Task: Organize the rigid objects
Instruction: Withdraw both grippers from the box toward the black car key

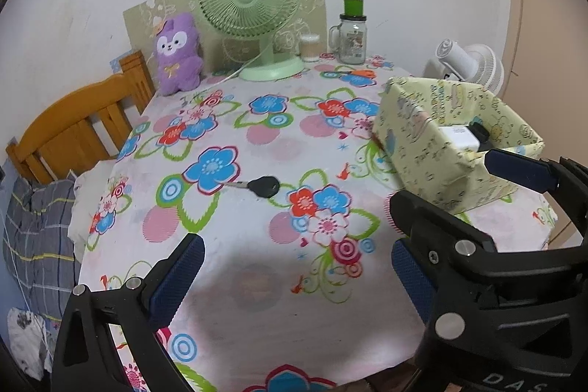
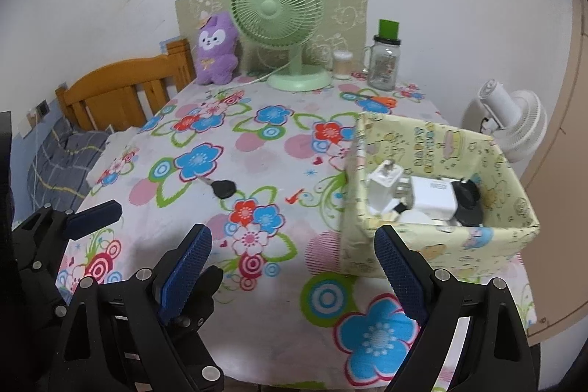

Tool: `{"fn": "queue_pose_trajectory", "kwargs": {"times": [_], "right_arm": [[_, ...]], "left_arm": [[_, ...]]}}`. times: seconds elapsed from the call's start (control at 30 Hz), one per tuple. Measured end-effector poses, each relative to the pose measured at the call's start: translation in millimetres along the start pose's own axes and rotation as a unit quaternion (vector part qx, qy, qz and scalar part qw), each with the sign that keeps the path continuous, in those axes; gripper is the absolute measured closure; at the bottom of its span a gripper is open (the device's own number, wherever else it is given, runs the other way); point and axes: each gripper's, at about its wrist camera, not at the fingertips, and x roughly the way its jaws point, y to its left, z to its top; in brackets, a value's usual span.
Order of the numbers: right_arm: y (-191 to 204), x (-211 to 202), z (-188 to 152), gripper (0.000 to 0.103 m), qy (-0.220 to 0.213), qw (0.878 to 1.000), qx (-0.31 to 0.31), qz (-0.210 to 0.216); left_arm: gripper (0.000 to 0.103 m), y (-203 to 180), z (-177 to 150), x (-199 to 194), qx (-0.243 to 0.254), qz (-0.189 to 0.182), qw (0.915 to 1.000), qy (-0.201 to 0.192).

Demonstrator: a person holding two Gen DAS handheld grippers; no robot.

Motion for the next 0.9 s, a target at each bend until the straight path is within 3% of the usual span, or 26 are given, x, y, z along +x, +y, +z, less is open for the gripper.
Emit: {"fn": "queue_pose_trajectory", "kwargs": {"times": [0.6, 0.9], "right_arm": [[38, 50, 9, 0.011, 0.026, 0.999, -0.040, 0.022], [46, 80, 16, 0.019, 0.039, 0.997, -0.051, 0.042]], "left_arm": [[0.000, 39, -7, 38, -0.013, 0.016, 0.9993, 0.032], [0.000, 53, -2, 62, -0.021, 0.021, 0.9984, 0.047]]}}
